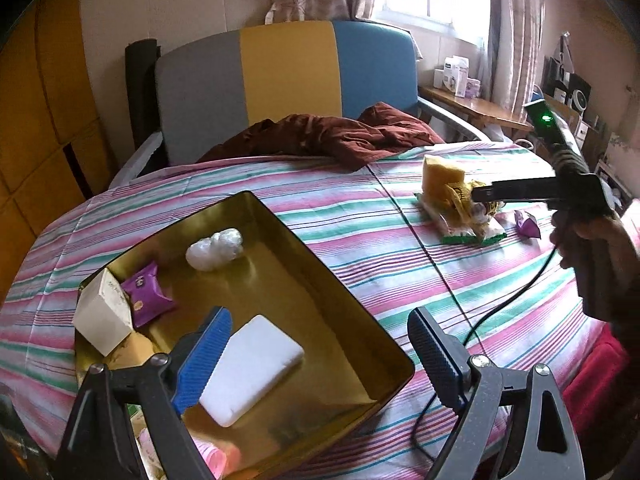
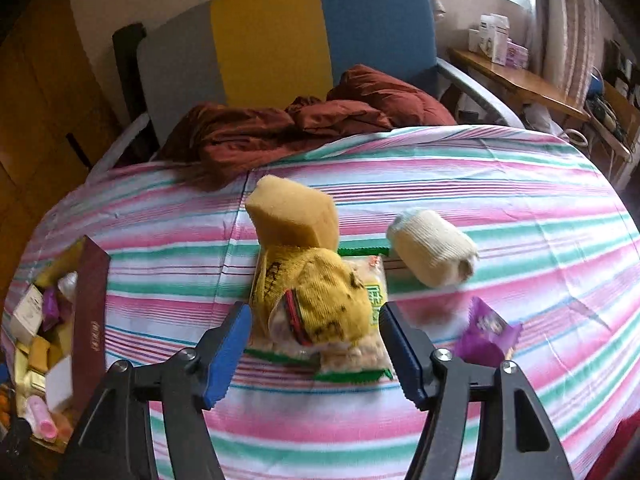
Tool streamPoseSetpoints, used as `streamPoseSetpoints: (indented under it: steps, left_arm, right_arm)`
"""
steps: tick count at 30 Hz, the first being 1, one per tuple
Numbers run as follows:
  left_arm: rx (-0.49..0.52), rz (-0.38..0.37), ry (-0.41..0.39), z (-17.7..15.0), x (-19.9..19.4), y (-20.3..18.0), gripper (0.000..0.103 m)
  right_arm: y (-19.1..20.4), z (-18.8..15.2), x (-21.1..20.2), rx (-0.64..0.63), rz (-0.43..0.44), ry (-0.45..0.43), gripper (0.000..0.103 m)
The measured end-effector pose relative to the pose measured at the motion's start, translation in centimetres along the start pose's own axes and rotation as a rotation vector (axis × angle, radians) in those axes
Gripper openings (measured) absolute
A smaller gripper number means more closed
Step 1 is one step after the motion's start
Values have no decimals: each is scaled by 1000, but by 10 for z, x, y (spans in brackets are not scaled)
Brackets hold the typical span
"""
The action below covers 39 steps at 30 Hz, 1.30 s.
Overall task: Organize objects
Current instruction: 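Move both tools back toward the remaining items, then grasp the yellow knitted glove with the right gripper while the left gripper grasps a WEIDAN snack bag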
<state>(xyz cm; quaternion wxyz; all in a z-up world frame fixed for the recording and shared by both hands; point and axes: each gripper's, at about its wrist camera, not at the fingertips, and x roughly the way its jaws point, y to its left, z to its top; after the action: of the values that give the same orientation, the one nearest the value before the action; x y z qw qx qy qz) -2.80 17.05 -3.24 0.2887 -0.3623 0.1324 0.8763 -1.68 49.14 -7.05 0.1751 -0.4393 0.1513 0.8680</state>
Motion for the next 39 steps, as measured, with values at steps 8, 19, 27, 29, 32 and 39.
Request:
streamPoseSetpoints:
  steps: [8,19,27,29,32,39]
  left_arm:
    - [3,-24,25,13,17,-12,90]
    - [17,-91,38,40,37,-37,90]
    - [25,-147,80,67,70,-68,89]
    - [25,-166,98,74,80,-76,89]
    - [26,-182,138,85,104,-90,88]
    - [2,-211,218,104,155,-120,85]
  right_arm:
    - [2,-1,21,-69,-36,36,52]
    - [-17,-1,-10,-20,-57,7,44]
    - [-45,6,-35,85,-51,-76,44]
    - [-48,8,-39,99,-31,-91,44]
    - [-50,9,-43,107,-11,-103,45]
    - [-58,10,-43,137,5,-102,45]
